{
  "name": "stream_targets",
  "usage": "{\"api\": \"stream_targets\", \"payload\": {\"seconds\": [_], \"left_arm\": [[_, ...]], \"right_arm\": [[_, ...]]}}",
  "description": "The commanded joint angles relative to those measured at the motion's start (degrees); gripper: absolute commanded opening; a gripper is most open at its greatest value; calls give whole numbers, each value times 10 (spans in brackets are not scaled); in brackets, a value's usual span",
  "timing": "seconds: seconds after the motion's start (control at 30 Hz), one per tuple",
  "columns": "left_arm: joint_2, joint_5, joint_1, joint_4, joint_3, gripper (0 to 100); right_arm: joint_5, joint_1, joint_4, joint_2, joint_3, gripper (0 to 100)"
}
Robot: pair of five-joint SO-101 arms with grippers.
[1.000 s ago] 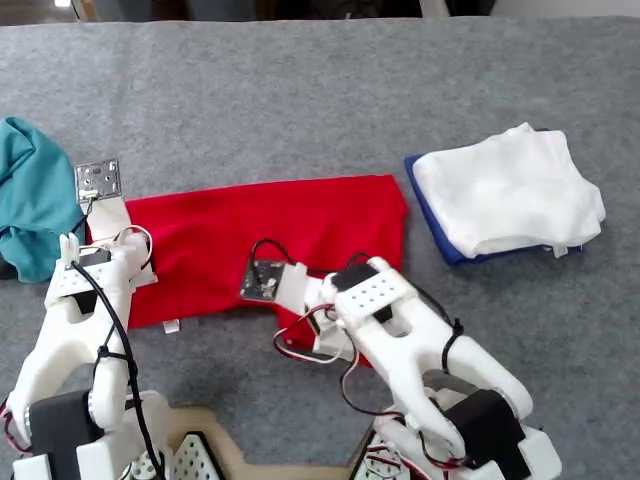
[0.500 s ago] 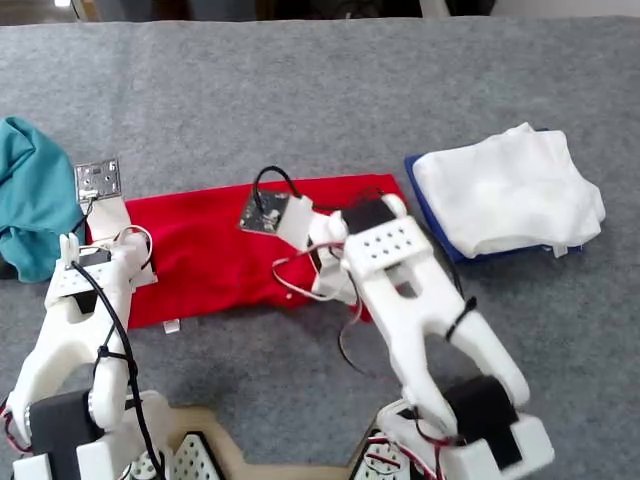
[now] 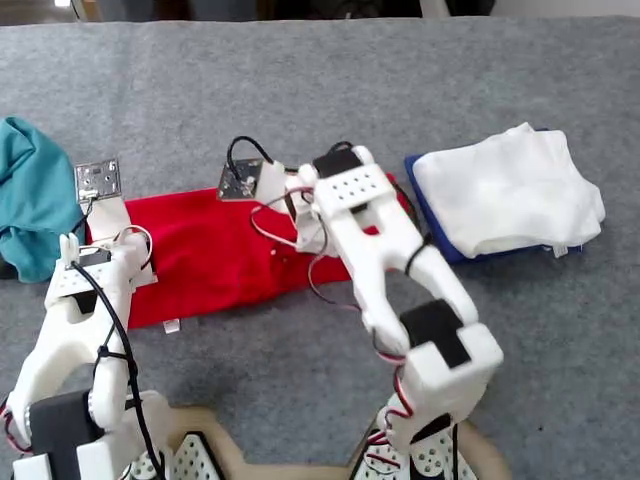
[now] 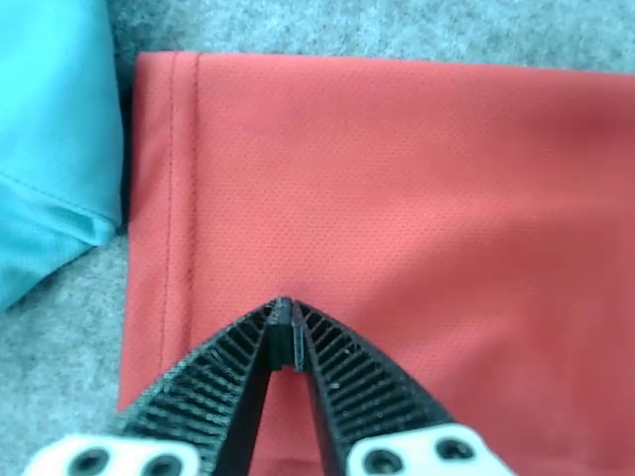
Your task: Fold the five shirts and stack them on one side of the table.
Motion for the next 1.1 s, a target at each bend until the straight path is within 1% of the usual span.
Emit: {"api": "stream_targets", "payload": {"seconds": [0.0,0.07,0.1,0.13,0.23,0.27,0.33,0.43,0.5,0.57,0.67,0.7,0.73,0.77,0.9,0.97,1.07], "left_arm": [[-17,0,-7,-8,-2,30],[-17,0,-7,-8,-2,30],[-17,0,-7,-8,-2,30],[-17,0,-7,-8,-2,30],[-17,0,-7,-8,-2,30],[-17,0,-7,-8,-2,30],[-17,0,-7,-8,-2,30],[-17,0,-7,-8,-2,30],[-17,0,-7,-8,-2,30],[-17,0,-7,-8,-2,30],[-17,0,-7,-7,-2,30],[-17,0,-7,-7,-2,30],[-17,0,-7,-7,-2,30],[-17,0,-7,-6,-2,30],[-17,0,-7,-6,-2,30],[-17,0,-7,-6,-2,30],[-17,0,-7,-6,-2,30]], "right_arm": [[4,8,1,28,-80,15],[4,9,22,46,-107,18],[4,9,33,53,-120,37],[4,9,47,60,-133,74],[1,20,78,70,-158,226],[1,25,85,70,-166,258],[1,40,95,69,-177,283],[1,59,125,69,-203,260],[0,69,159,68,-228,224],[-21,80,204,68,-266,158],[-65,91,287,68,-321,6],[-76,92,294,66,-326,25],[-91,98,291,58,-314,30],[-99,101,290,49,-298,15],[-104,61,284,6,-169,14],[-111,52,237,-15,-96,14],[-133,64,135,-27,-8,15]]}}
